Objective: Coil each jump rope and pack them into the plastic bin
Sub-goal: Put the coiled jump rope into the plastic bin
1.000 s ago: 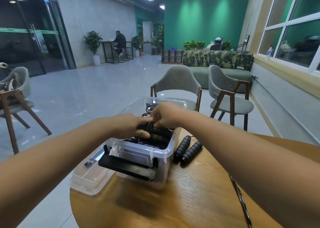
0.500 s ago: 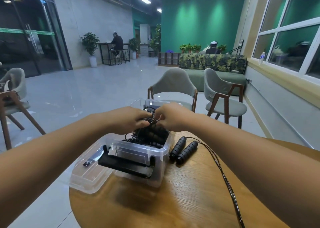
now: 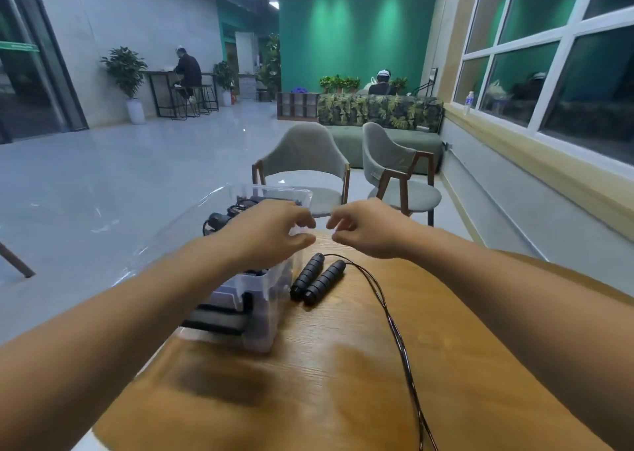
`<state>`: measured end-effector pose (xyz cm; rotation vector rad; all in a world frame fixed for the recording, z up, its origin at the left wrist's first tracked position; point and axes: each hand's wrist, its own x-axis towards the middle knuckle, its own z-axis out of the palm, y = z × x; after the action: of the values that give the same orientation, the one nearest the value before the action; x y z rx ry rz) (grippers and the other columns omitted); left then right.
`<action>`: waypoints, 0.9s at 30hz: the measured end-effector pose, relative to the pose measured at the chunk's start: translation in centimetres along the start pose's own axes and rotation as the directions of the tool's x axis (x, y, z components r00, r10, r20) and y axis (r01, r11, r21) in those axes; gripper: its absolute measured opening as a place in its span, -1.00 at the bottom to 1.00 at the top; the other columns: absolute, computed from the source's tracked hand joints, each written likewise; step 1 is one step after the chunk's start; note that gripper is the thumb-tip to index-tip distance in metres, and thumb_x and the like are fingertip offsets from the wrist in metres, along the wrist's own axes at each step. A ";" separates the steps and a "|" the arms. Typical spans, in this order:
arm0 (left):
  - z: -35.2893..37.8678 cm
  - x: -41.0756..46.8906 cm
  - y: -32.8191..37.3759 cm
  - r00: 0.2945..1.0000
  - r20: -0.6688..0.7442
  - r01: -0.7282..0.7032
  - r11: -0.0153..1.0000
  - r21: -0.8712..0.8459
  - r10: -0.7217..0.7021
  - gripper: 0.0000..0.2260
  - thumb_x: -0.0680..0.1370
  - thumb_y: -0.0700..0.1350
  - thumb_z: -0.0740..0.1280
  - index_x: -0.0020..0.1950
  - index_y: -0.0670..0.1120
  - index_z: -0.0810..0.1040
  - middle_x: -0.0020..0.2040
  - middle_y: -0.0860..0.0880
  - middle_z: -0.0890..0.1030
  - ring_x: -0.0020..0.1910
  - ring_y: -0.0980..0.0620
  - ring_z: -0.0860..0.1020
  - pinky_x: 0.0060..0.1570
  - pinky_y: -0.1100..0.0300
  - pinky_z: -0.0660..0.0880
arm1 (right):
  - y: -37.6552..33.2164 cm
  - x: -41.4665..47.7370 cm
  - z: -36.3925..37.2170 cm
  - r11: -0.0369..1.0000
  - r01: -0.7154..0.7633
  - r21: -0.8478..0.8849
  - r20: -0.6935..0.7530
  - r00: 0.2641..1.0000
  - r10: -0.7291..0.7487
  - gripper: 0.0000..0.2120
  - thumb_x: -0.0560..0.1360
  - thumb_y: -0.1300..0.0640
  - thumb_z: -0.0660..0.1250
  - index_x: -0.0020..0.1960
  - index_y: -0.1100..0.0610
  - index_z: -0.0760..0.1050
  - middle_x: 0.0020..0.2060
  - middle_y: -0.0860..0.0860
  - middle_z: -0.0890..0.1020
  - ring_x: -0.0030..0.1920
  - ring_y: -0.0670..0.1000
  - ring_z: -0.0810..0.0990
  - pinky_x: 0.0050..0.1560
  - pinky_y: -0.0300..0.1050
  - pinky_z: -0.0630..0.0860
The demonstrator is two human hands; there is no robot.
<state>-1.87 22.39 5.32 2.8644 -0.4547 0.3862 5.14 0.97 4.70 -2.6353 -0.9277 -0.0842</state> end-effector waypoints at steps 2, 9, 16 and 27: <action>1.6 0.6 1.6 1.000 -0.025 0.009 1.000 0.022 -0.008 -0.69 0.63 0.14 0.36 0.34 0.07 0.61 0.26 0.09 0.65 0.19 0.07 0.58 0.23 0.01 0.57 | 1.7 -1.8 0.4 0.999 -0.039 0.021 0.005 0.999 0.039 -0.74 0.66 0.03 0.43 0.33 0.00 0.64 0.17 -0.02 0.74 0.12 -0.05 0.69 0.18 -0.11 0.63; 8.4 2.6 5.1 0.991 -0.093 0.099 0.995 0.023 -0.097 -0.71 0.63 0.10 0.36 0.31 0.05 0.57 0.25 0.02 0.59 0.20 -0.02 0.55 0.21 0.02 0.53 | 6.5 -8.8 2.2 0.981 -0.160 0.106 -0.012 0.987 0.162 -0.77 0.66 0.00 0.43 0.29 -0.02 0.66 0.09 -0.12 0.73 0.03 -0.21 0.65 0.04 -0.31 0.60; 15.0 3.5 3.5 0.959 0.055 0.277 0.961 -0.007 -0.276 -0.71 0.60 0.05 0.39 0.27 -0.02 0.57 0.14 -0.03 0.59 0.06 -0.05 0.56 0.06 0.02 0.58 | 9.3 -13.2 5.2 0.932 -0.264 0.247 -0.003 0.962 0.273 -0.78 0.67 -0.04 0.40 0.29 -0.06 0.66 0.10 -0.18 0.71 0.07 -0.27 0.63 0.06 -0.36 0.55; 19.8 4.7 1.4 0.912 0.082 0.371 0.894 0.250 -0.402 -0.51 0.60 0.10 0.36 0.47 0.02 0.32 0.37 -0.20 0.50 0.34 -0.25 0.45 0.34 -0.15 0.44 | 9.7 -17.8 7.4 0.877 -0.287 0.386 0.012 0.952 0.307 -0.84 0.66 -0.03 0.42 0.22 -0.11 0.68 0.05 -0.22 0.71 0.08 -0.32 0.62 0.01 -0.43 0.53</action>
<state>6.33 14.82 -11.75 3.1150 0.1617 0.1859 -3.24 -14.24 -8.12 -2.3576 -0.4526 0.0998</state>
